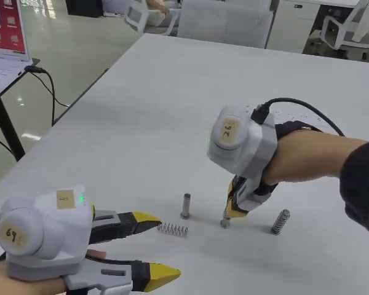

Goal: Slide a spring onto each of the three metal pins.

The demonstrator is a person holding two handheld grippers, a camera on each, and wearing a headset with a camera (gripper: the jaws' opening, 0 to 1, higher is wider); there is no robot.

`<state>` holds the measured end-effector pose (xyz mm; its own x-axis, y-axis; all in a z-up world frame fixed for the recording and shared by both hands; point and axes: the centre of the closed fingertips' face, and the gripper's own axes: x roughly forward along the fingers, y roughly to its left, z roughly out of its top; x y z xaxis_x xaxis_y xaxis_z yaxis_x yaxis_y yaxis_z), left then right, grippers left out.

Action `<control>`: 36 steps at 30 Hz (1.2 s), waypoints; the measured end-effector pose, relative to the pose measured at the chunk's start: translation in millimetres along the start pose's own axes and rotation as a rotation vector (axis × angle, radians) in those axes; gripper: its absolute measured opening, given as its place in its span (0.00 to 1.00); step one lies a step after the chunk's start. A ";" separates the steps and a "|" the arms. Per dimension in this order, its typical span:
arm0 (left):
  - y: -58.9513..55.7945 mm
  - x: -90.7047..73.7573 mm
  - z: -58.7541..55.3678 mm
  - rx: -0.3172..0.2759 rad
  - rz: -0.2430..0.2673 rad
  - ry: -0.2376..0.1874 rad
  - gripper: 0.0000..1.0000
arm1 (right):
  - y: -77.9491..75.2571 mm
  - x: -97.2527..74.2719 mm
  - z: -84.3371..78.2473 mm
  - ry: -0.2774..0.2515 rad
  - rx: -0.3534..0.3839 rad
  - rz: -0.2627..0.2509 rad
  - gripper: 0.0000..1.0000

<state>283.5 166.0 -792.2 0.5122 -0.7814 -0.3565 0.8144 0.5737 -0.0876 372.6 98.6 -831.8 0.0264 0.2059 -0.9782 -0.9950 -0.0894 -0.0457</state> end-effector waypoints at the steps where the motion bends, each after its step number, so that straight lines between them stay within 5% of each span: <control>1: -0.1 0.0 0.0 0.000 0.000 0.000 0.44 | 0.3 1.1 -0.3 0.001 0.001 0.002 0.08; 16: -0.8 0.3 -0.1 0.003 -0.003 0.003 0.43 | 2.2 15.5 -9.1 0.017 0.011 0.003 0.08; 36: 0.0 0.2 -3.3 0.005 -0.003 0.017 0.43 | 3.7 -1.7 -0.7 -0.034 -0.013 -0.036 0.16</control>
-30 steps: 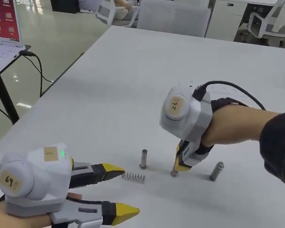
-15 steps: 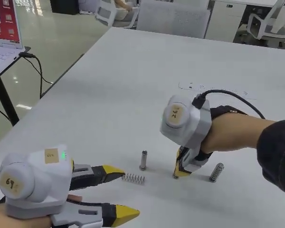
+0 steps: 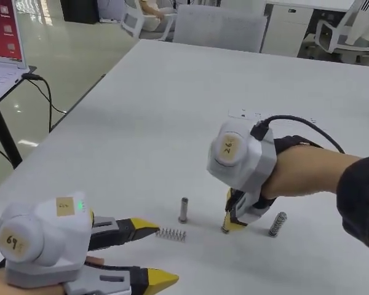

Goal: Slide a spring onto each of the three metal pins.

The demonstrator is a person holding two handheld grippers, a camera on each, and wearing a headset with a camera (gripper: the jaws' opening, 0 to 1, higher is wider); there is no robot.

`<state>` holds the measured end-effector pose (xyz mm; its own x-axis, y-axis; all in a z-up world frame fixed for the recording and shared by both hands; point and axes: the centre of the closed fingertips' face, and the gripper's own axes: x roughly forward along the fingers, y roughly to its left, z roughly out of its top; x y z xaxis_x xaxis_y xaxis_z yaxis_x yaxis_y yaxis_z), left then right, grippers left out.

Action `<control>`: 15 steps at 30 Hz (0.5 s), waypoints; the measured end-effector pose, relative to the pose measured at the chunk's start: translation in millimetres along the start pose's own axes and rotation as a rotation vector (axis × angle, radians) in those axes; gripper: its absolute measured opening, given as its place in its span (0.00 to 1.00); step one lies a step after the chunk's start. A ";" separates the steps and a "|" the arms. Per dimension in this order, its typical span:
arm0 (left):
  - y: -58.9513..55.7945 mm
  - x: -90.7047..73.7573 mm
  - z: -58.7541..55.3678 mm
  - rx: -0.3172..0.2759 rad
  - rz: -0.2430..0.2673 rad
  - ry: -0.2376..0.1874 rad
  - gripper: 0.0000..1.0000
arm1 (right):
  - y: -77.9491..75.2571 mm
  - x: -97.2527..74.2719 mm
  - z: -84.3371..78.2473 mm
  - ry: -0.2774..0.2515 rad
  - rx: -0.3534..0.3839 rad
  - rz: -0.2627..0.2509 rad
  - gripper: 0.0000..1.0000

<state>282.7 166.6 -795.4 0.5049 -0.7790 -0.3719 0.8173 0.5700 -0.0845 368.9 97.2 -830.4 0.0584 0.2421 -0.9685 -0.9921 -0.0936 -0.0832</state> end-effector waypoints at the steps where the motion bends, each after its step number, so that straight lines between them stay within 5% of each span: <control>1: 0.0 0.0 -0.1 0.001 0.000 0.001 0.43 | -0.1 -2.2 1.5 -0.006 -0.001 -0.004 0.17; 9: 0.2 -0.1 -0.5 0.005 0.002 0.004 0.42 | 4.2 -16.1 20.9 -0.065 -0.021 -0.030 0.17; 15: 0.4 -0.6 -0.3 0.008 0.006 0.005 0.42 | 16.6 -11.6 40.2 -0.113 -0.023 0.005 0.16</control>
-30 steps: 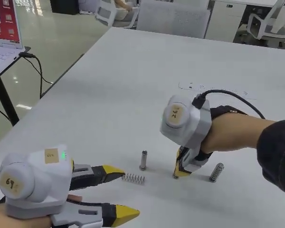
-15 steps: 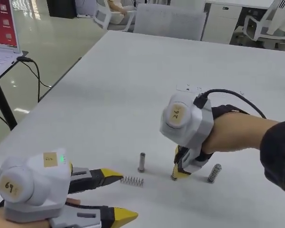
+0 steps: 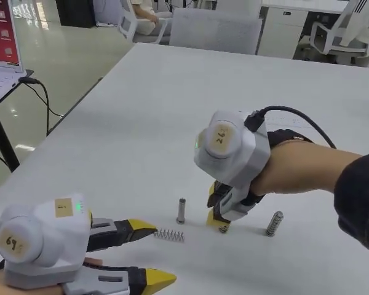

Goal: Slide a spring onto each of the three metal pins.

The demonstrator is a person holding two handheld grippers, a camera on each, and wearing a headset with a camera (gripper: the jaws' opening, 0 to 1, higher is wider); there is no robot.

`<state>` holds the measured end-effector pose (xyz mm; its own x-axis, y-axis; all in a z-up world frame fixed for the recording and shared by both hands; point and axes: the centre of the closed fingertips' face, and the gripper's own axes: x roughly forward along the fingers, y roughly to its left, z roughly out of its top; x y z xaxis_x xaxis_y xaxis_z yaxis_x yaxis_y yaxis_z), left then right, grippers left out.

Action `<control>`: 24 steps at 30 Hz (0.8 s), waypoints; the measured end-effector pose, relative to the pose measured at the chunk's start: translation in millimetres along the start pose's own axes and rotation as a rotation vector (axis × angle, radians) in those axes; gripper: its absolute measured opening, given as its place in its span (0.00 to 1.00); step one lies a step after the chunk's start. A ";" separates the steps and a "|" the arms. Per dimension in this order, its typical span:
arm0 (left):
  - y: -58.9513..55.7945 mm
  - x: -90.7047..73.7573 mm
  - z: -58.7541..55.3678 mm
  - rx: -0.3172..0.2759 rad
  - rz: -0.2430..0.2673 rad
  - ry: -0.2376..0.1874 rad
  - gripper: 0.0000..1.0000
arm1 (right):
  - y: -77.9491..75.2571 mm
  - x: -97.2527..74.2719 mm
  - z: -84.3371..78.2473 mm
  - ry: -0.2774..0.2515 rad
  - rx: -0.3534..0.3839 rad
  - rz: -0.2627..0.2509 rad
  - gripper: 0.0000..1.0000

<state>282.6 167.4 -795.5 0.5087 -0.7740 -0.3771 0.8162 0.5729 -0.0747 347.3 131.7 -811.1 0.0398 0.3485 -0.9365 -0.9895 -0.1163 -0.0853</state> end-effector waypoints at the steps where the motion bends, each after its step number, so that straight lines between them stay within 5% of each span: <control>1: 0.0 -0.2 0.0 0.000 0.001 0.000 0.42 | 1.4 1.7 1.2 0.000 -0.002 0.004 0.16; 14: -0.1 -0.5 0.4 -0.005 0.005 -0.001 0.42 | 15.9 32.7 16.4 -0.008 -0.013 0.062 0.13; 24: 0.5 -0.8 0.4 -0.007 0.007 -0.002 0.41 | 12.9 51.0 20.9 -0.011 0.011 0.064 0.11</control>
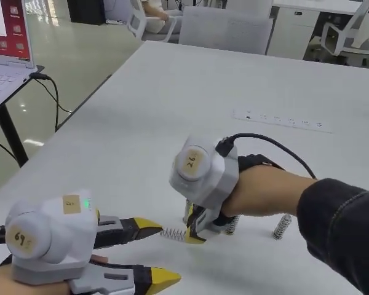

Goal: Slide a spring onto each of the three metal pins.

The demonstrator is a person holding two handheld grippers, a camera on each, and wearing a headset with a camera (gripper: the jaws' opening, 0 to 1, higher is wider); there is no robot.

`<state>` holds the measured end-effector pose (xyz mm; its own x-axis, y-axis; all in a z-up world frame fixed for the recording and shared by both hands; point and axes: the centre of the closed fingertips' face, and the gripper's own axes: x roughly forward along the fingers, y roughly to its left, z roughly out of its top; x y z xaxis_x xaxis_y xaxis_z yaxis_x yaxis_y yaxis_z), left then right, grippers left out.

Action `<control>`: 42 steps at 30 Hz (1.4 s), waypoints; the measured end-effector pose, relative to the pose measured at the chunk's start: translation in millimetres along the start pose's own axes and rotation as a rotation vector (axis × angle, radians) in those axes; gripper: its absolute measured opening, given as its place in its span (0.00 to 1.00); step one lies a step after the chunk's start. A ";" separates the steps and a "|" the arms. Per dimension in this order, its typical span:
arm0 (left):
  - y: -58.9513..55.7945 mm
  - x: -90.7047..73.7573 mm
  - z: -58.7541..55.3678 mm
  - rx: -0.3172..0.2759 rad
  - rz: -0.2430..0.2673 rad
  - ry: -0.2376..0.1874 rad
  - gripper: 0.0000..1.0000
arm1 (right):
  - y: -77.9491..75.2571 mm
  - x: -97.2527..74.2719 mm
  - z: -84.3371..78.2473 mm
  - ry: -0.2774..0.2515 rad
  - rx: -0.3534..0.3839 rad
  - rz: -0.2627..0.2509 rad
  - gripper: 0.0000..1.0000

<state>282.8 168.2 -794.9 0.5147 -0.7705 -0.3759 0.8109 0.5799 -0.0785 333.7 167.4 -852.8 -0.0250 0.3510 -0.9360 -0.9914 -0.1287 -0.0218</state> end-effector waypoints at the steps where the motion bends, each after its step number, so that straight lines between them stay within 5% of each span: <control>1: -0.1 0.0 0.0 0.000 0.000 0.000 0.41 | -0.3 1.5 -0.3 0.001 0.002 0.000 0.11; 20: -0.9 0.7 -1.6 0.001 -0.005 0.007 0.41 | 2.2 12.4 -3.2 0.023 0.002 -0.005 0.08; 35: -4.7 2.7 -0.8 0.024 -0.032 0.026 0.39 | 25.2 -36.3 -14.8 0.027 -0.021 0.002 0.07; 42: -3.3 5.7 9.8 0.054 -0.050 0.026 0.38 | 34.4 -54.5 -29.5 0.031 -0.004 -0.017 0.08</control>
<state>285.7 159.3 -787.7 0.4668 -0.7906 -0.3963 0.8493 0.5256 -0.0481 304.8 116.5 -812.9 -0.0039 0.3247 -0.9458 -0.9912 -0.1267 -0.0394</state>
